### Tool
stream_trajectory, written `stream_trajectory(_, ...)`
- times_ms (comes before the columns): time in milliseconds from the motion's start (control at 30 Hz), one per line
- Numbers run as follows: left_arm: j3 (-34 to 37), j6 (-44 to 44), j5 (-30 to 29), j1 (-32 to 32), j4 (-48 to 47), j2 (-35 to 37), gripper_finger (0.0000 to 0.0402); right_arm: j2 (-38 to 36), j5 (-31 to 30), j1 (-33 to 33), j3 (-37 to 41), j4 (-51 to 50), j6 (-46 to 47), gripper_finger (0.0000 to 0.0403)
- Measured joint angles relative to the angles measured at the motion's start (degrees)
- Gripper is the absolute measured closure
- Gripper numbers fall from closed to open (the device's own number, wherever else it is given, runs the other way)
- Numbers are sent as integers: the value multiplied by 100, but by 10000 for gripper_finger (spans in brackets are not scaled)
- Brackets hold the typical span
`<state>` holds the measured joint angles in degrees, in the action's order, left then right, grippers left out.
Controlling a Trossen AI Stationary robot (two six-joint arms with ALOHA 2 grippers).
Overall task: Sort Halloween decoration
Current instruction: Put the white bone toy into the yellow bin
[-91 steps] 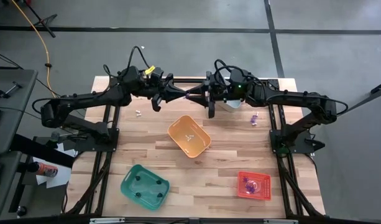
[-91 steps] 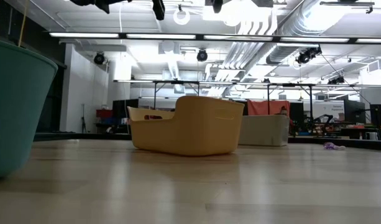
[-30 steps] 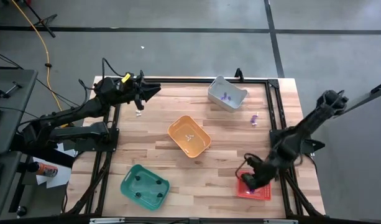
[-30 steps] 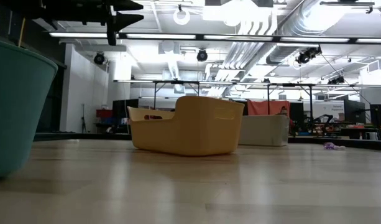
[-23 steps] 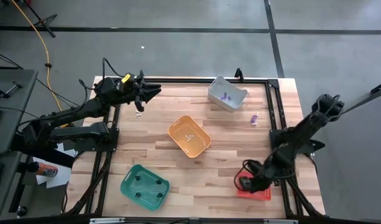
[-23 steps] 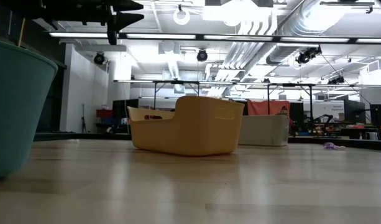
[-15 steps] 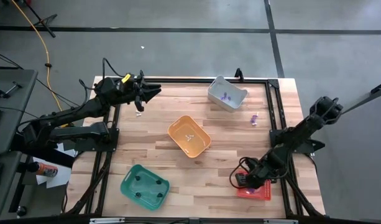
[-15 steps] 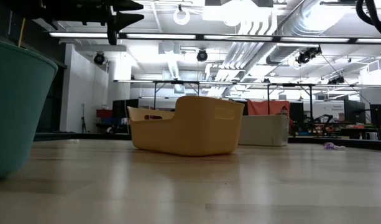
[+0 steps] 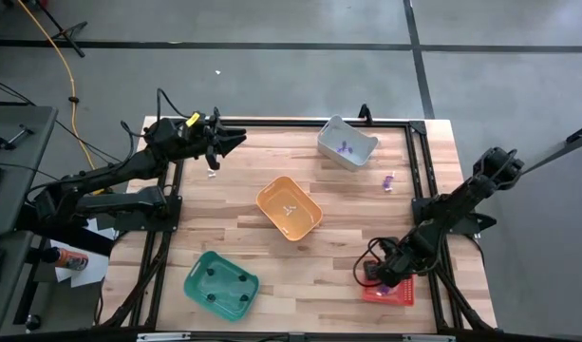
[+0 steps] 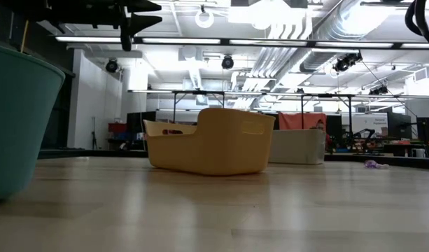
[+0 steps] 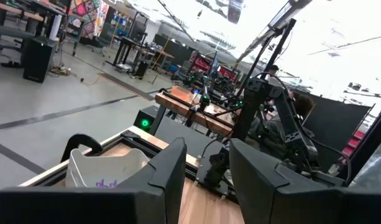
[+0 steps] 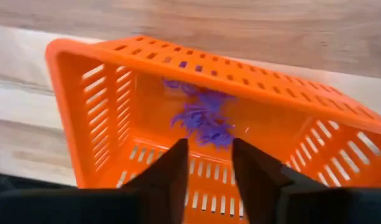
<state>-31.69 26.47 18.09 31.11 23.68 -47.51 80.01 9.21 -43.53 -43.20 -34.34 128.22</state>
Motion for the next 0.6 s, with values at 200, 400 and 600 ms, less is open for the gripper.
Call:
stream_trajectory(200, -1, 38, -2, 0, -39, 0, 289, -34, 61, 0, -2, 37, -458, 195)
stream_trajectory(400, -1, 38, -9, 0, -37, 0, 289, -331, 150, 0, -138, -156, -718, 168)
stream_trajectory(600, -1, 38, -11, 0, -95, 0, 289, -691, -275, 2, -142, -79, -873, 167)
